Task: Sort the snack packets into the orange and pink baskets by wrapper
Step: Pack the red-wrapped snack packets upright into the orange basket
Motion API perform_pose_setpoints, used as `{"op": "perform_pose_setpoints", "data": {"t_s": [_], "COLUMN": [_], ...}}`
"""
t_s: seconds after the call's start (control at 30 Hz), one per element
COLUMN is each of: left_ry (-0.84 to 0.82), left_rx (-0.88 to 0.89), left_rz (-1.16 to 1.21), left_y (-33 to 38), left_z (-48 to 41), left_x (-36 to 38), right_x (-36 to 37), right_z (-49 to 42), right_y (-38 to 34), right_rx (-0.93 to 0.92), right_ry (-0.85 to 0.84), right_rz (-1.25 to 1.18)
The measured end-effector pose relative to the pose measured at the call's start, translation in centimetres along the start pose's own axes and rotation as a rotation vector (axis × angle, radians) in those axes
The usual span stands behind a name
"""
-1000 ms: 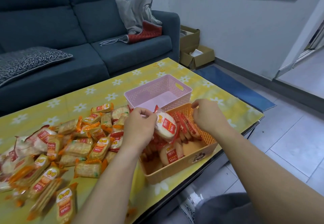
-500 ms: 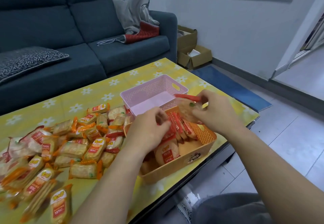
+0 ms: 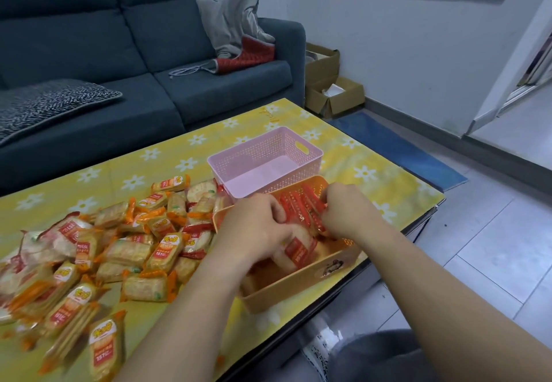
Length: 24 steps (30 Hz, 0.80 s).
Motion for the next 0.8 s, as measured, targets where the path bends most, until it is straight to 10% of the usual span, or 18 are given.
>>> {"op": "perform_pose_setpoints", "data": {"t_s": [0.63, 0.8], "left_ry": [0.286, 0.176], "left_rx": [-0.065, -0.107], "left_rz": [0.404, 0.540], "left_y": [-3.8, -4.6], "left_z": [1.2, 2.7], "left_x": [-3.3, -4.0], "right_x": [0.6, -2.1], "right_z": [0.0, 2.3], "right_y": [-0.8, -2.8], "right_rx": [0.062, -0.041], "right_ry": [-0.321, -0.039], "right_rz": [-0.327, -0.075]}}
Point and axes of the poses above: each hand's wrist, its own z-axis away from the middle knuckle, its own x-axis out of the palm, y = z × x, the point moved 2 cm from there along -z, towards the middle knuckle, and after that the axes turned 10 degrees about -y, right-handed, at the moved point
